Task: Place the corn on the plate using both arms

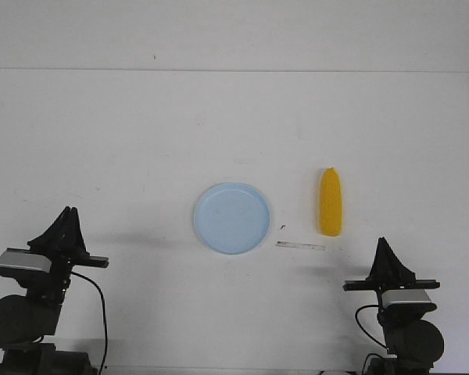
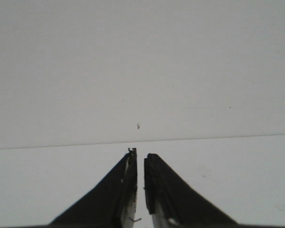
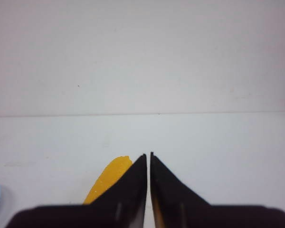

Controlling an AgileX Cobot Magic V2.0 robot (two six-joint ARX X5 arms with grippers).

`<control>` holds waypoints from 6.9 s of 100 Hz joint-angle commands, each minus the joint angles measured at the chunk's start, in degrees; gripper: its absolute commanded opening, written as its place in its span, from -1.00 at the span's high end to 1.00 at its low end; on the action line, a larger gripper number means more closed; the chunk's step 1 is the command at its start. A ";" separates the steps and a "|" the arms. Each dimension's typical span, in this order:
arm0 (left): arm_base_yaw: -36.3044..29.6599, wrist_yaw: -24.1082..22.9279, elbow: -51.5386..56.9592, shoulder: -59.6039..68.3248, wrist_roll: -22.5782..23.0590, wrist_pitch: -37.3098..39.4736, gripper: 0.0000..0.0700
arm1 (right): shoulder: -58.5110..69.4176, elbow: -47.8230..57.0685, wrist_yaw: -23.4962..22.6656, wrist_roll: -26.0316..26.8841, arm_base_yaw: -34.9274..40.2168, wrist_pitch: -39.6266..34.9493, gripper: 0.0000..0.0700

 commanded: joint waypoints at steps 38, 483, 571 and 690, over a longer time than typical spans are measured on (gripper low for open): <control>0.00 -0.09 0.24 -0.13 0.48 0.55 0.88 | 0.00 -0.07 -0.02 -0.11 0.02 1.90 0.97; 0.00 -0.09 0.24 -0.13 0.48 0.55 0.88 | 114.07 97.09 -4.55 8.57 39.01 -58.90 -0.20; 0.00 -0.09 0.24 -0.13 0.48 0.55 0.88 | 77.85 63.78 6.40 -8.39 22.84 -32.85 0.86; 0.00 -0.09 0.24 -0.13 0.48 0.55 0.88 | 14.69 28.48 6.03 1.95 3.89 -22.75 0.95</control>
